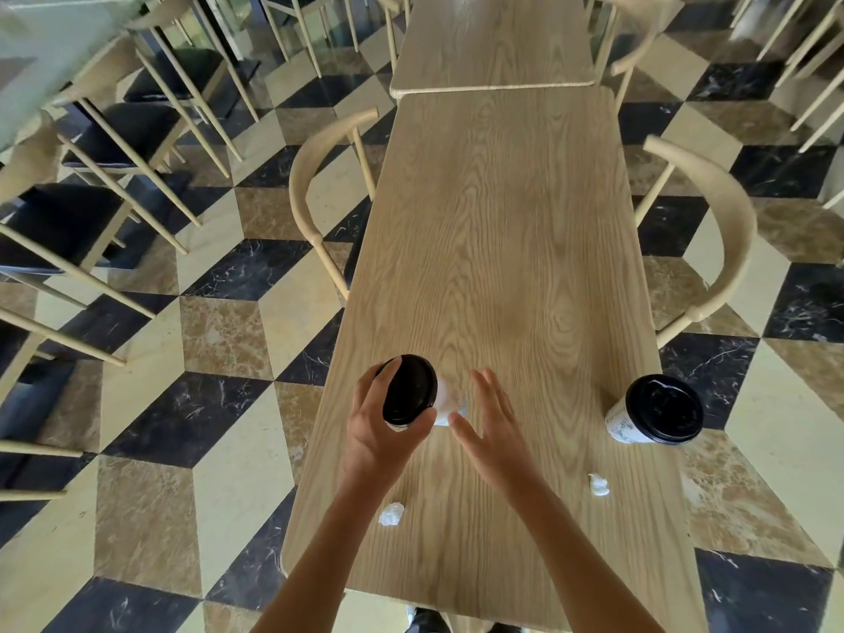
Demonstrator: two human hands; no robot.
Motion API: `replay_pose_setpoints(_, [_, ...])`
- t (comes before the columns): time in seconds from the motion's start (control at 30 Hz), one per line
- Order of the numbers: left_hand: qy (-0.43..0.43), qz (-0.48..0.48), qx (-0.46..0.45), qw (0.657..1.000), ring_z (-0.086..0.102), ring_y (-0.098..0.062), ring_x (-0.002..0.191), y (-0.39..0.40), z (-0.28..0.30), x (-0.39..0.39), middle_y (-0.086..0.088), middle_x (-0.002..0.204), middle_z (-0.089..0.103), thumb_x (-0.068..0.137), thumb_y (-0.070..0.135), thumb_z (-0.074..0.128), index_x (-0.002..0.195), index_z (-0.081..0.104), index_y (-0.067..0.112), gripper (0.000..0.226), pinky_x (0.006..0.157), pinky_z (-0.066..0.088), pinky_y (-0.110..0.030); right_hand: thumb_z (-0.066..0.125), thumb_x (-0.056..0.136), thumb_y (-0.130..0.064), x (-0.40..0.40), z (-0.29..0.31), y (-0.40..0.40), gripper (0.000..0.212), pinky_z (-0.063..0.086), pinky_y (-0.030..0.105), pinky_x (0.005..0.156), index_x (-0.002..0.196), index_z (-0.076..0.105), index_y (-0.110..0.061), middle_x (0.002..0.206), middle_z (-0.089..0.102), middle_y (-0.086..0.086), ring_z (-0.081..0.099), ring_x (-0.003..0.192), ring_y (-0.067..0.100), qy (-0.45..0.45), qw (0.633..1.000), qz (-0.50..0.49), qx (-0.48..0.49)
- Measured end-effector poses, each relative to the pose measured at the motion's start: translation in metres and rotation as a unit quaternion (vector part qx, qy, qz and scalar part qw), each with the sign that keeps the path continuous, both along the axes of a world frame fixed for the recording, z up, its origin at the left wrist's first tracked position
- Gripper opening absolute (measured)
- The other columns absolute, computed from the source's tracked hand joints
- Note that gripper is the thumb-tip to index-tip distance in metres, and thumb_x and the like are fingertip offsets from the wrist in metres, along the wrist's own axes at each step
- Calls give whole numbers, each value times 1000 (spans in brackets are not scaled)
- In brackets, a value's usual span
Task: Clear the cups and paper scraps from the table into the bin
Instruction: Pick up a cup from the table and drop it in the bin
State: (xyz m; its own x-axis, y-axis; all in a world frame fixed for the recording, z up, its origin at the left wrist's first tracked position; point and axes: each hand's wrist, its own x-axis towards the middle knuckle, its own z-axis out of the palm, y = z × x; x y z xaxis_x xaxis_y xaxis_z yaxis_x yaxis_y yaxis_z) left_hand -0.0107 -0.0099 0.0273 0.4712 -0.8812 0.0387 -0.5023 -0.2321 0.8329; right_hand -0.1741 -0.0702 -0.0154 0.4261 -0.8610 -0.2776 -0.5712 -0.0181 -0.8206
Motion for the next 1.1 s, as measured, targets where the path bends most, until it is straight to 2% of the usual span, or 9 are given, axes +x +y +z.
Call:
replay_pose_setpoints(0.2, [64, -8, -16, 998, 55, 3, 121, 7, 25, -15, 17, 129, 55, 72, 44, 71, 137, 50, 39, 68, 97, 54, -27, 59, 91, -50, -10, 18, 4, 81, 37, 37, 116, 157, 17, -27, 156, 41, -5, 41, 144, 17, -81, 990, -83, 86])
replay_pose_setpoints(0.3, [73, -11, -28, 997, 56, -1, 121, 13, 35, -23, 15, 128, 57, 72, 45, 71, 138, 51, 36, 69, 98, 55, -32, 63, 91, -41, -20, 27, 10, 77, 47, 8, 87, 155, 25, -23, 112, 58, -36, 58, 119, -7, -93, 987, -101, 79])
replay_pose_setpoints(0.37, [67, -18, -35, 997, 57, -1, 120, 16, 43, -30, 11, 128, 58, 74, 39, 74, 138, 51, 35, 68, 97, 55, -29, 65, 91, -37, -28, 32, 14, 73, 43, -2, 73, 153, 31, -19, 101, 58, -36, 57, 98, -24, -99, 987, -109, 63])
replay_pose_setpoints(0.43, [64, -25, -42, 997, 57, -3, 119, 18, 51, -37, 7, 128, 58, 78, 25, 79, 138, 53, 28, 66, 97, 56, -30, 66, 91, -39, -35, 43, 18, 73, 45, 2, 73, 152, 31, -20, 113, 57, -26, 59, 95, -18, -103, 987, -111, 53])
replay_pose_setpoints(0.53, [71, -37, -58, 995, 58, -9, 121, 23, 61, -52, 1, 130, 58, 80, 10, 80, 141, 53, 17, 67, 99, 55, -37, 66, 90, -42, -51, 57, 26, 76, 42, 18, 96, 153, 30, -20, 140, 53, -8, 55, 124, 6, -117, 985, -119, 46])
replay_pose_setpoints(0.7, [129, -76, -83, 985, 56, -7, 126, 29, 76, -86, 10, 134, 57, 77, 30, 77, 141, 52, 26, 68, 102, 53, -37, 63, 86, -55, -88, 80, 40, 83, 42, 34, 109, 153, 31, -18, 148, 51, 0, 50, 135, 16, -134, 981, -142, 13])
replay_pose_setpoints(0.9, [183, -159, -98, 965, 57, -14, 128, 22, 84, -139, 13, 136, 57, 75, 39, 78, 138, 52, 40, 68, 104, 52, -46, 65, 91, -40, -149, 107, 64, 47, 50, 23, 96, 135, 50, -34, 125, 63, -17, 59, 117, -5, -140, 964, -218, -51])
replay_pose_setpoints(1.0, [206, -222, -93, 948, 58, -15, 129, 17, 87, -178, 10, 138, 57, 76, 36, 78, 138, 53, 41, 67, 105, 51, -49, 62, 93, -41, -188, 119, 85, 65, 48, 44, 106, 149, 39, -20, 141, 57, 2, 57, 128, 18, -101, 949, -289, -73])
replay_pose_setpoints(1.1, [238, -309, -86, 917, 56, -15, 132, 21, 93, -231, 9, 141, 56, 77, 34, 78, 136, 53, 43, 65, 107, 49, -50, 62, 92, -45, -237, 125, 117, 67, 49, 36, 99, 150, 39, -20, 143, 54, 3, 58, 122, 18, -64, 922, -371, -93])
